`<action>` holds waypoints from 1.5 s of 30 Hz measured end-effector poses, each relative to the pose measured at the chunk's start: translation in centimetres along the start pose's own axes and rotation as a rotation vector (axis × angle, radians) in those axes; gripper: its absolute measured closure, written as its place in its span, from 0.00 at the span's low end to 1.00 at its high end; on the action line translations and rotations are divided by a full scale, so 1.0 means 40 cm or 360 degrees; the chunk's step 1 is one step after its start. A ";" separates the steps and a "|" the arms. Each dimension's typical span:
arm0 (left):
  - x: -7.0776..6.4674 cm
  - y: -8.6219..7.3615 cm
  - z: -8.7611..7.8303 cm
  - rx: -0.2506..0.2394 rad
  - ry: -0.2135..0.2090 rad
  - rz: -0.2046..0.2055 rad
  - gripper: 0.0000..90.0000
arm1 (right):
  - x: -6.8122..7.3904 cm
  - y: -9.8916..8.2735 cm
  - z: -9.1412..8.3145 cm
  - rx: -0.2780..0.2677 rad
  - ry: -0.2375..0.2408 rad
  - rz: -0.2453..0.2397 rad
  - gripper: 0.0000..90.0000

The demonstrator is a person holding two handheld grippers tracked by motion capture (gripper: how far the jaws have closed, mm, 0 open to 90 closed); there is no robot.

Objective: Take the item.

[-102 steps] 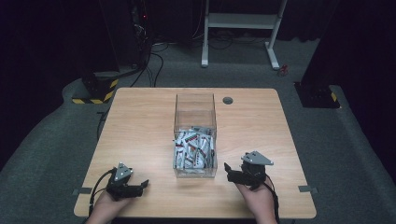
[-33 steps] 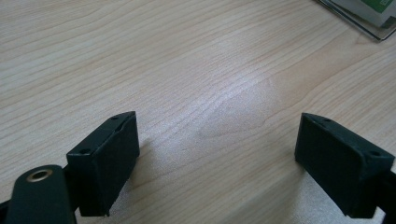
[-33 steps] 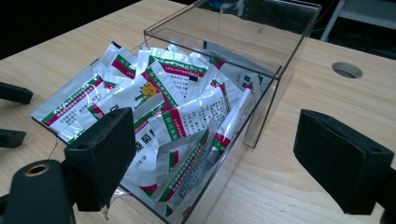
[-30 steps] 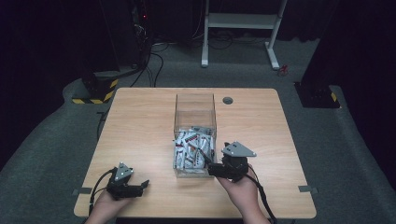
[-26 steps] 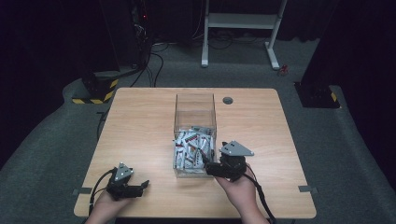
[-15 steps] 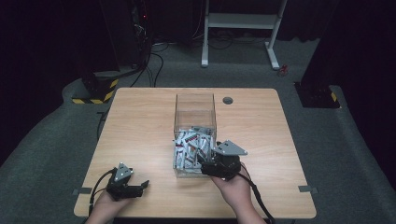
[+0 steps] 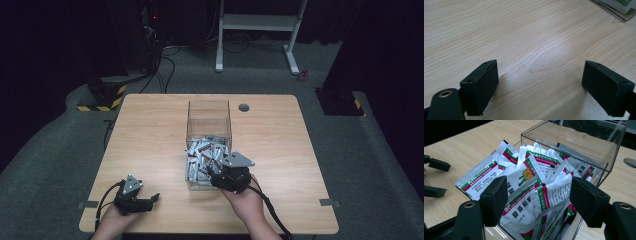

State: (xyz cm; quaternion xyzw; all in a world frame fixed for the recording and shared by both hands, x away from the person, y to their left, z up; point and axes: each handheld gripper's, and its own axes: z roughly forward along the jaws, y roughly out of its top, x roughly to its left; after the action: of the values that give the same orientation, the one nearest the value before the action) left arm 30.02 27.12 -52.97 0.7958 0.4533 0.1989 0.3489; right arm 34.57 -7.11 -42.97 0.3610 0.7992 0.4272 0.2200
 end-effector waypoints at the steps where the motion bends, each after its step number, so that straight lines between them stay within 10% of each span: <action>1: 0.000 0.000 0.000 0.0000 -0.0001 0.0000 0.16 | 0.000 0.000 0.008 0.0016 -0.0011 0.0009 0.39; 28: -0.001 -0.001 -0.001 0.0001 -0.0013 0.0007 0.16 | 0.000 -0.003 0.067 0.0165 -0.0131 -0.0058 0.55; 45: -0.002 -0.002 -0.002 0.0001 -0.0019 0.0016 0.16 | -0.018 -0.011 0.043 0.0150 -0.0135 0.0046 0.81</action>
State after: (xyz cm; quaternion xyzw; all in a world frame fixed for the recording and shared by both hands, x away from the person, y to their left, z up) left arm 29.88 27.10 -52.97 0.7993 0.4472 0.1958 0.3504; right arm 36.00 -6.93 -44.25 0.4002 0.8032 0.3764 0.2302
